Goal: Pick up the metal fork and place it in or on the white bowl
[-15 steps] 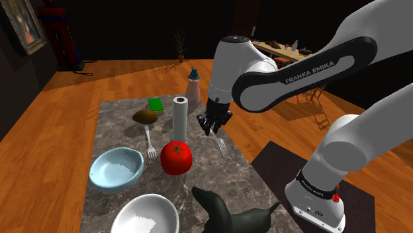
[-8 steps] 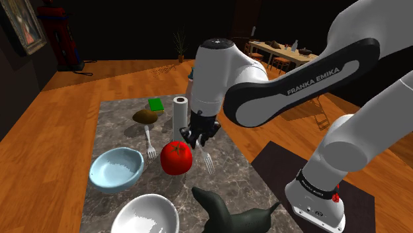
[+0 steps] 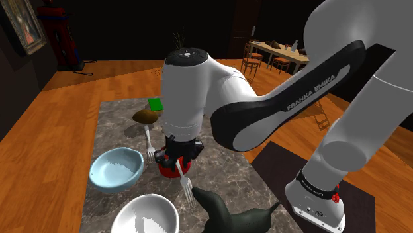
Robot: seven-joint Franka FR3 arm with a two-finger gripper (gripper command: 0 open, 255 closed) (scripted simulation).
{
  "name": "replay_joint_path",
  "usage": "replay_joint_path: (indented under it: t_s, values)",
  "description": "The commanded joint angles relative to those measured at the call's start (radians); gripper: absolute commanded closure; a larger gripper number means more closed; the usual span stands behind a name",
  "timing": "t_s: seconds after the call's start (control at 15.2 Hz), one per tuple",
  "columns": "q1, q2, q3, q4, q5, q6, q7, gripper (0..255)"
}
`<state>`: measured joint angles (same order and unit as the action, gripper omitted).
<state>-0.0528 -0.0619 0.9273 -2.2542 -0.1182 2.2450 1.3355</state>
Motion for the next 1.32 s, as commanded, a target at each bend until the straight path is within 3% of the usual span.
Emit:
replay_joint_path:
  t_s: [0.0, 0.26, 0.53, 1.25]
  values:
    - [0.010, 0.085, 0.037, 0.067, -0.086, -0.029, 0.100, 255]
    - [0.110, 0.275, 0.045, 0.213, -0.266, -0.106, 0.287, 255]
    - [0.279, 0.453, -0.005, 0.395, -0.398, -0.203, 0.421, 255]
    - [0.322, 0.531, -0.064, 0.348, -0.483, -0.107, 0.484, 255]
